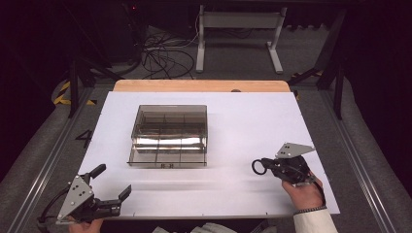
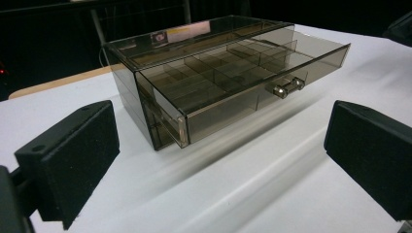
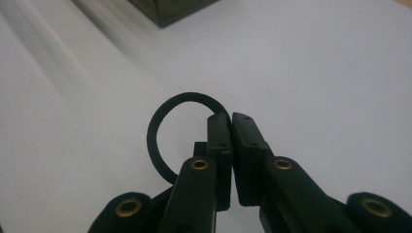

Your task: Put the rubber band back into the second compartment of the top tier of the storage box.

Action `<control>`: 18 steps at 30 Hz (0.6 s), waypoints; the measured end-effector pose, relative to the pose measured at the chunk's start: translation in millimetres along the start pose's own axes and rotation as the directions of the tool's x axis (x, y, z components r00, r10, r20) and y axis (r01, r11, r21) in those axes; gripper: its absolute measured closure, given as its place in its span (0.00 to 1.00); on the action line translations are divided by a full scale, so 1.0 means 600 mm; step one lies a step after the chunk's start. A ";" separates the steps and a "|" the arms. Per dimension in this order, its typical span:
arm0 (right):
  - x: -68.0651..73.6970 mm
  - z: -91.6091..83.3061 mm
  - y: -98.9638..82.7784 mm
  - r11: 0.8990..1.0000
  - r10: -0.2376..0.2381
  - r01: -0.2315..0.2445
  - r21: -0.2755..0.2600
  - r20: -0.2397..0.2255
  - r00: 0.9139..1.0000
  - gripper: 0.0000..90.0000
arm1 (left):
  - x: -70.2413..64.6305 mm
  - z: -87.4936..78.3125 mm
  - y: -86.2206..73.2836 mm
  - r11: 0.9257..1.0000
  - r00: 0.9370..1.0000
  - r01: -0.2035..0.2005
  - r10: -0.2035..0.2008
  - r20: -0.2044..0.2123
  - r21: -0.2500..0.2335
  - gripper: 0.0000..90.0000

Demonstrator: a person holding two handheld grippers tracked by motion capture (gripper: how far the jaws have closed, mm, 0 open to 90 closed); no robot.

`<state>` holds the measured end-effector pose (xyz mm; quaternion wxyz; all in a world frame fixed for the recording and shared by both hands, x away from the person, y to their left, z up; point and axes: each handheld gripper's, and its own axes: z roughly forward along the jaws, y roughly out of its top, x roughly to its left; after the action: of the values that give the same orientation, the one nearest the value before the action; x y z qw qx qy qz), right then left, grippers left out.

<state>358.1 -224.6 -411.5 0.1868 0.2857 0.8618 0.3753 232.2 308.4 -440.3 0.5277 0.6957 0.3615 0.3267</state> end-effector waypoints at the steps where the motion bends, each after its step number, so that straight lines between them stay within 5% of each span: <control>1: -0.001 -0.002 -0.001 1.000 0.004 -0.004 -0.015 -0.004 1.000 0.97 | 0.000 0.000 0.000 1.000 1.000 0.000 0.000 0.000 0.000 0.00; 18: 0.001 -0.017 -0.003 0.976 0.028 -0.030 -0.216 -0.013 1.000 0.96 | 0.000 0.000 0.000 1.000 1.000 0.001 -0.001 0.000 -0.002 0.00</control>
<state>351.5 -230.5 -406.5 0.2070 0.2742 0.8125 0.4709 232.3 308.3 -440.3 0.5286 0.6951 0.3615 0.3266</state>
